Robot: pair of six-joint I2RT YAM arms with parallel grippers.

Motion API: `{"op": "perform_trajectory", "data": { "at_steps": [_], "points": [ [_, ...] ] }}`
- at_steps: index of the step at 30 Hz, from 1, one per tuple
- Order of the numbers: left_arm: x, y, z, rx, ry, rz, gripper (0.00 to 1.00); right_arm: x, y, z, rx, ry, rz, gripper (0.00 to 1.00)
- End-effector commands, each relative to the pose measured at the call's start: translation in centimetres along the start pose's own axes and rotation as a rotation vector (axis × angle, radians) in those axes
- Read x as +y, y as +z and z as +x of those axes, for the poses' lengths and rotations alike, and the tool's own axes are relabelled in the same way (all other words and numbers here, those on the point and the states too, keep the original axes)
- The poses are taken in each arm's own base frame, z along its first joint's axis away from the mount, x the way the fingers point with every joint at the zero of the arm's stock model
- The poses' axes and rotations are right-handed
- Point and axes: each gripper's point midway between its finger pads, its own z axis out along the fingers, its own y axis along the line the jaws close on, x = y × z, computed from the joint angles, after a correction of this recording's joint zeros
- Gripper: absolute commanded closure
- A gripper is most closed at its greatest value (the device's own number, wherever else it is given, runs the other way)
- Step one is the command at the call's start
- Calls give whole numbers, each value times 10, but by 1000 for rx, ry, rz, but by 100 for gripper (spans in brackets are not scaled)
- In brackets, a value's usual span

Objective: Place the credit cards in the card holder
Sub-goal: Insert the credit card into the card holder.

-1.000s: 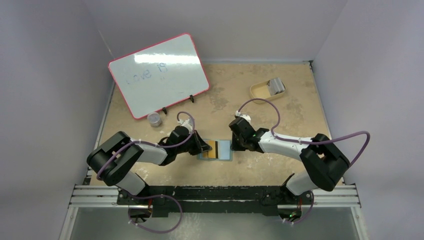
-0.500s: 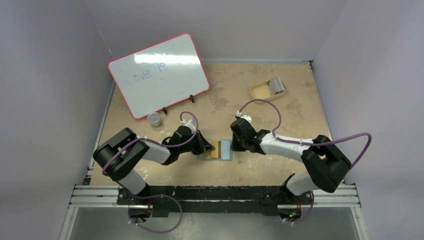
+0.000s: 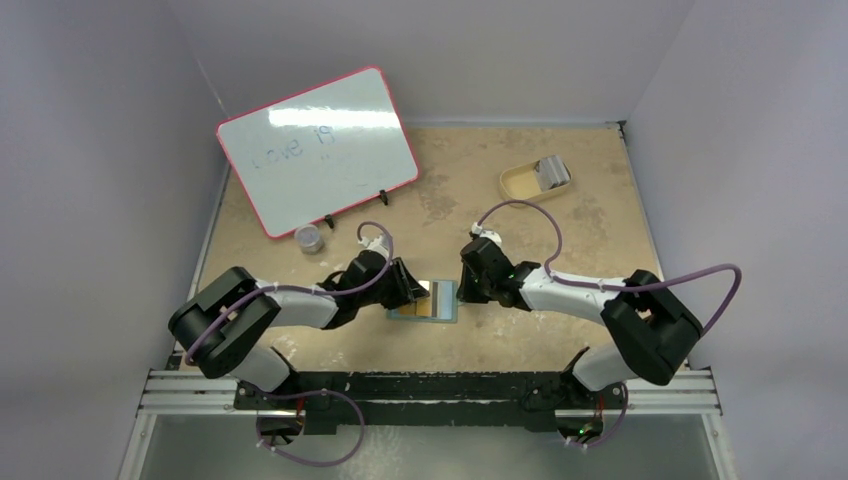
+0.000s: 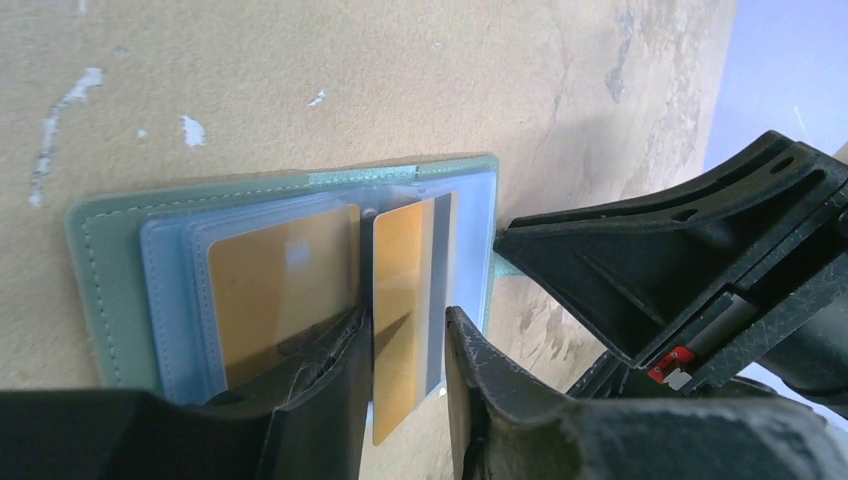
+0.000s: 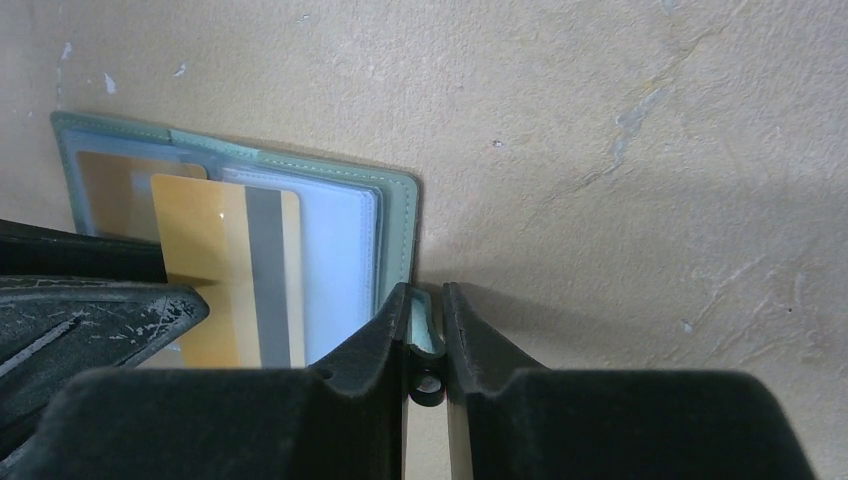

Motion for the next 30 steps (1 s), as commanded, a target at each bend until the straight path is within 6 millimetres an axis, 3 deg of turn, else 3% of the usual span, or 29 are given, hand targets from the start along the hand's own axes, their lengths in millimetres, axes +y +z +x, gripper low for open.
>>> {"op": "perform_trajectory", "data": {
  "at_steps": [1,8,15,30],
  "points": [
    [8,-4,-10,-38,33,-81,66,2,1,7,14,11,-21,94],
    [12,-3,-9,-38,25,-101,63,3,1,7,11,14,-32,94],
    [6,0,-10,-38,28,-89,74,6,0,7,7,18,-45,95],
    [-14,18,2,-43,64,-86,69,10,1,7,8,32,-65,95]
  ]
}}
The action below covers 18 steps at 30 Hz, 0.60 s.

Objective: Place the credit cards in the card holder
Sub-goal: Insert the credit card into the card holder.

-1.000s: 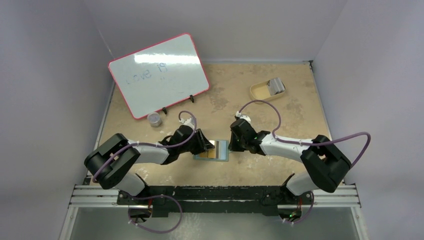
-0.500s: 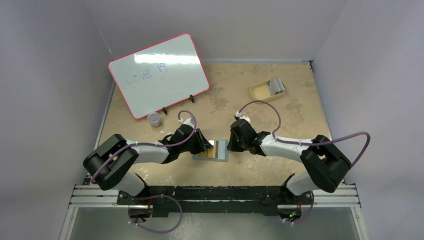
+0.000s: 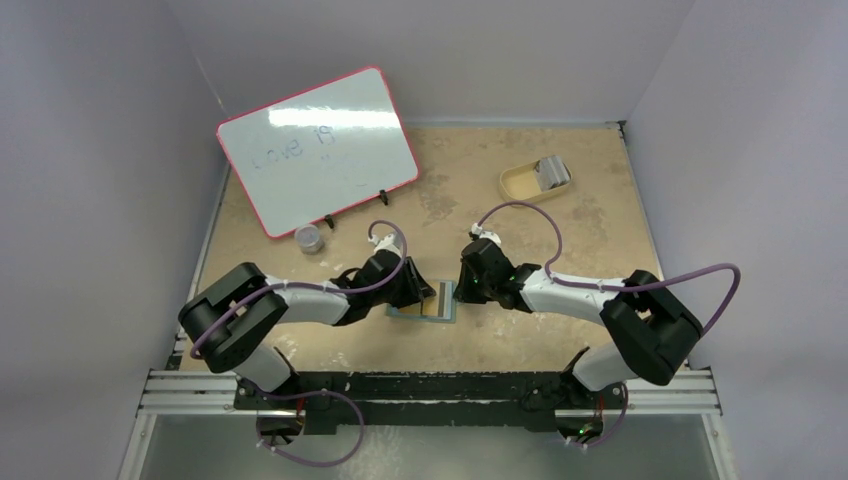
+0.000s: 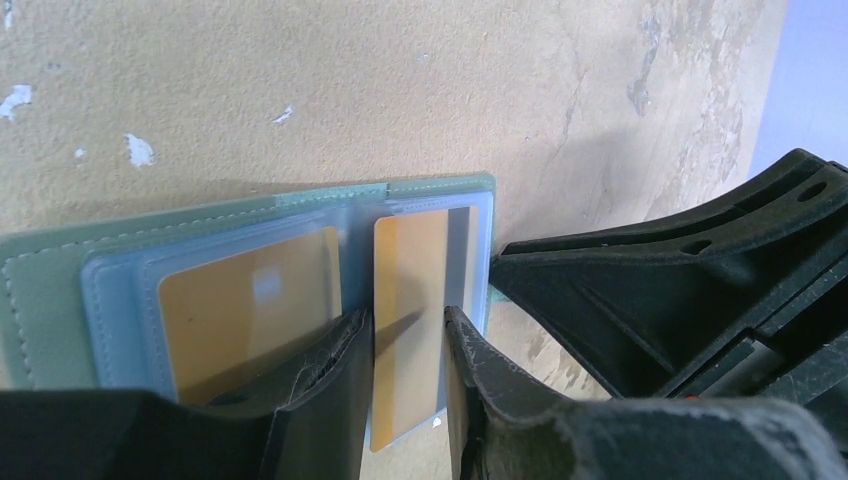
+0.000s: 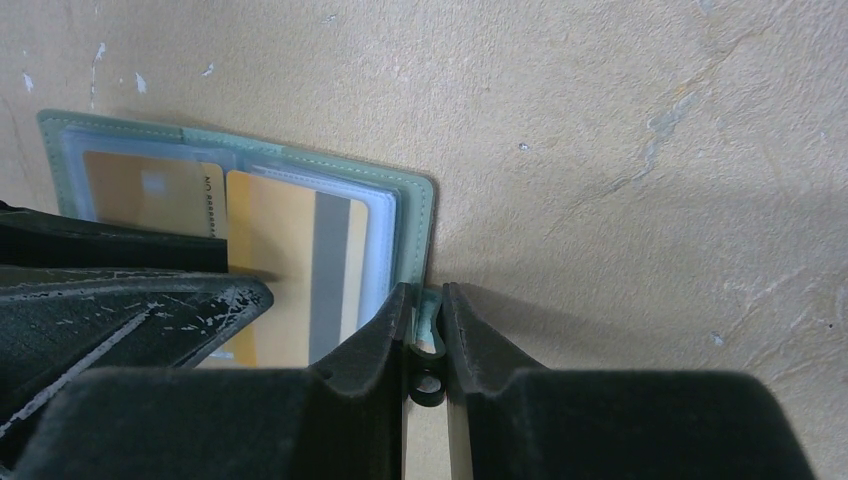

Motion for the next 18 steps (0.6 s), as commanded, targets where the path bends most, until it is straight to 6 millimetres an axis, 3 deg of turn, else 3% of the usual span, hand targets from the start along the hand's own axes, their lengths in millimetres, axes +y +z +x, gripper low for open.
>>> {"op": "perform_trajectory", "data": {
  "at_steps": [1,6,12,15,18],
  "points": [
    [-11,7,-2,-26,19,-5,69,1,-1,6,13,12,-13,95],
    [-29,6,-3,-37,12,50,67,2,2,7,14,12,-16,95],
    [-35,12,4,-13,-10,63,65,2,5,8,18,13,-14,95],
    [-46,6,8,11,-59,127,62,-1,3,10,28,18,1,95],
    [-44,-2,4,6,-31,87,59,-2,-1,13,41,13,-5,95]
  ]
}}
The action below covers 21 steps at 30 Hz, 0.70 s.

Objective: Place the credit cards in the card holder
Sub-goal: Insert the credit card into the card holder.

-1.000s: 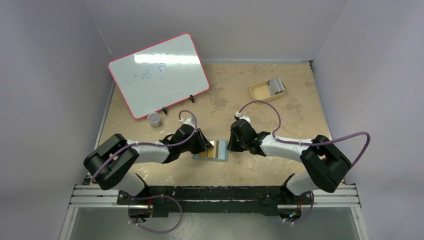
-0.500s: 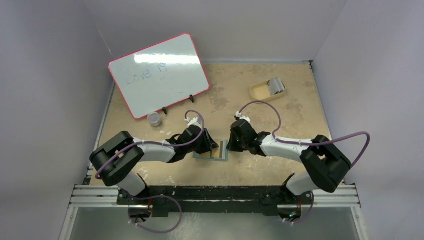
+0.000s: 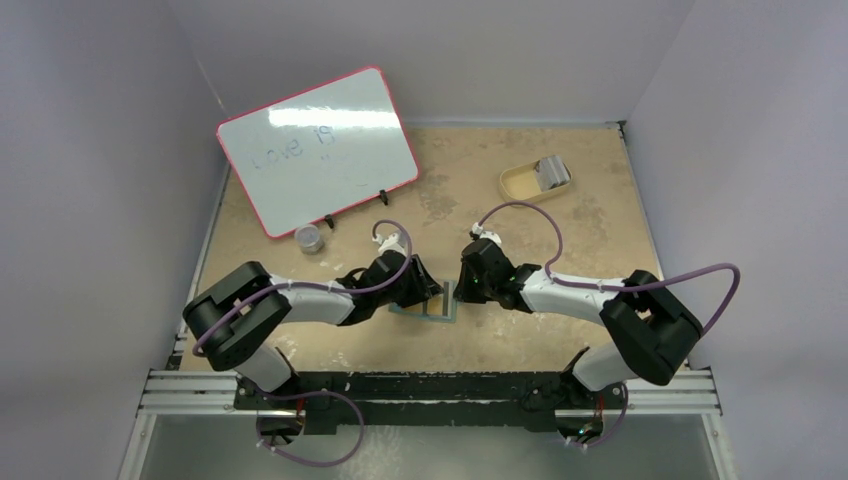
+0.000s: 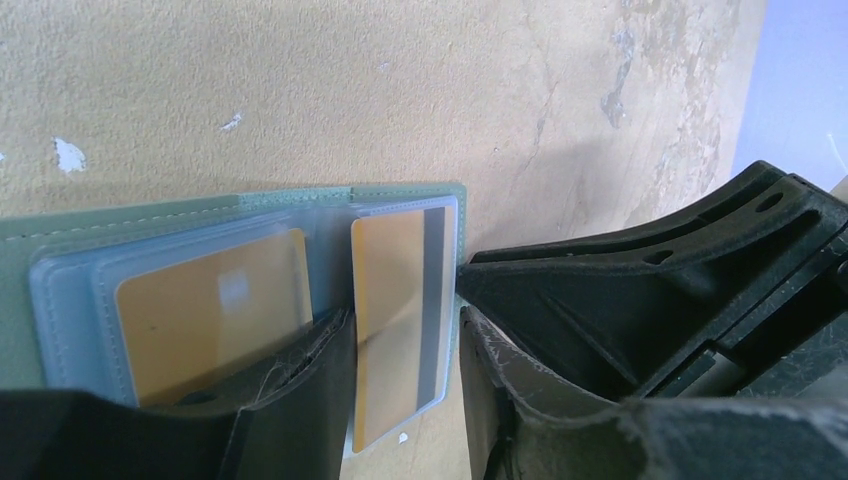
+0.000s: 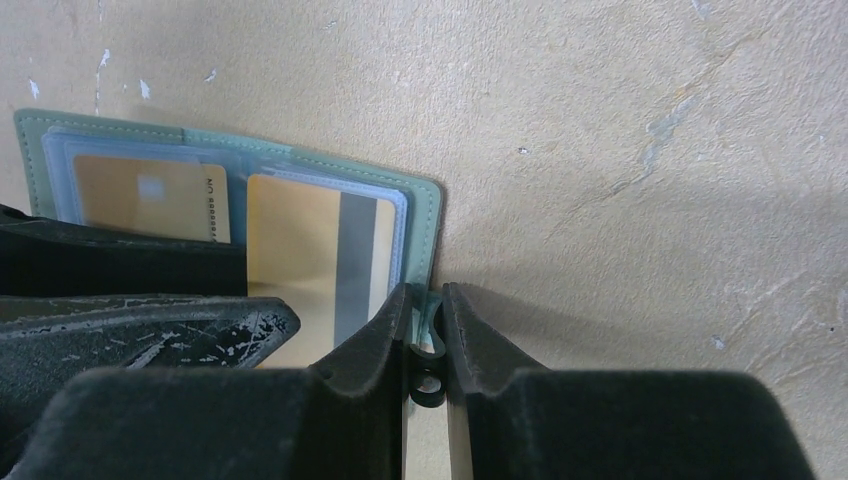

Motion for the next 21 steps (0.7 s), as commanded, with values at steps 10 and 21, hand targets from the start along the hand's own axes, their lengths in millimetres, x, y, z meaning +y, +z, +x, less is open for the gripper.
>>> {"op": "perform_trajectory", "data": {
  "at_steps": [10,21],
  "points": [
    [21,-45,-37,-67,32,-153,54,-4,-2,17,47,0,-11,94],
    [70,-61,-41,-66,-32,-219,53,-4,-3,17,46,-6,-15,94]
  ]
}}
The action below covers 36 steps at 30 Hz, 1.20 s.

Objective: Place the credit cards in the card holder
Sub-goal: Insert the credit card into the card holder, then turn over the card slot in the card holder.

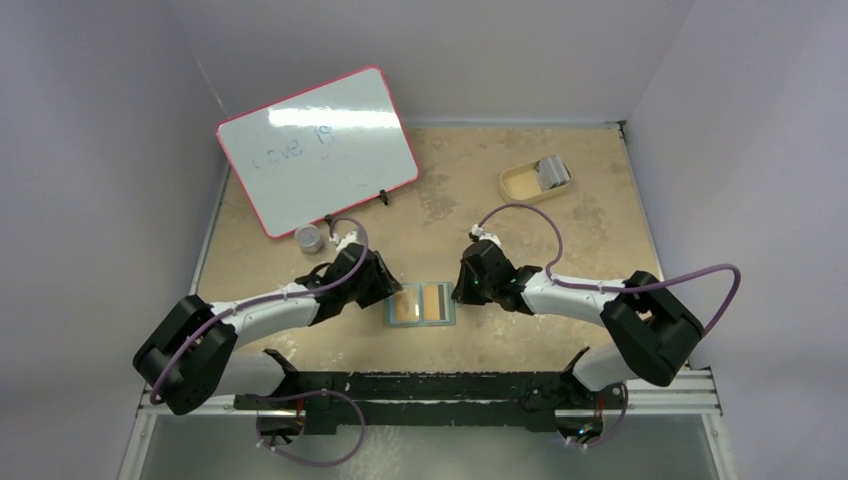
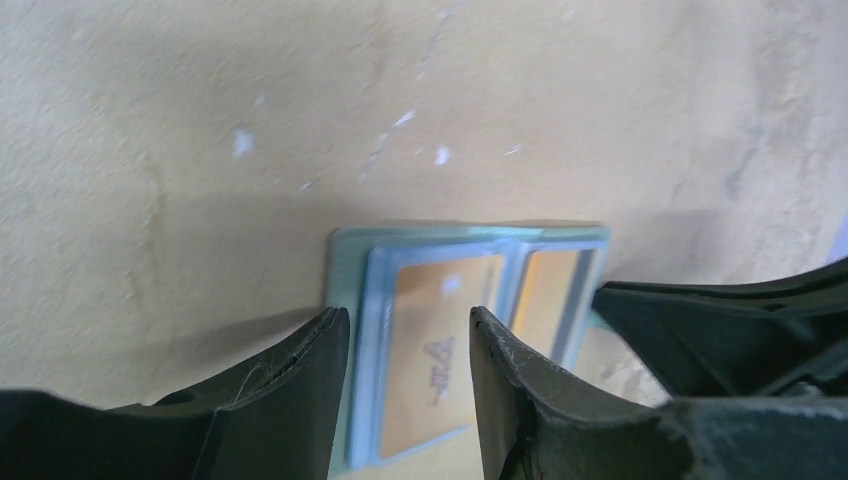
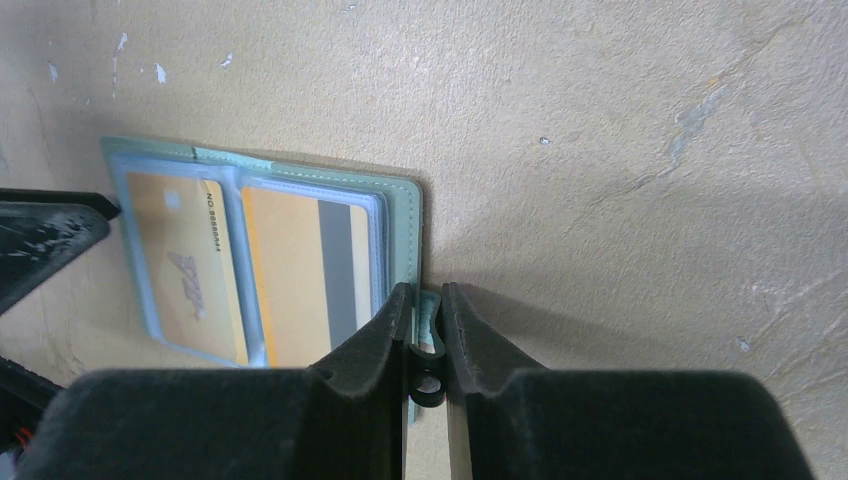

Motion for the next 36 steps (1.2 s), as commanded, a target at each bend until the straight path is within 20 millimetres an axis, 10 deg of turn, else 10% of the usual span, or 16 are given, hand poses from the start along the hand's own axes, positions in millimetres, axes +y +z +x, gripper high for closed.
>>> {"op": "perform_trajectory", "data": {
  "at_steps": [1,9,22,28,36],
  "points": [
    [11,-3,4,11,17,-4,52,-8,-2,13,37,-6,16,94],
    [30,2,12,23,-5,-41,52,-7,-2,14,35,-4,11,94],
    [-37,-19,15,59,-161,334,55,-8,0,16,41,1,12,94],
    [-37,-28,7,22,-155,327,56,-16,-5,12,36,1,67,93],
    [-20,-26,2,-9,-103,213,56,5,-48,-33,-75,-37,58,61]
  ]
}}
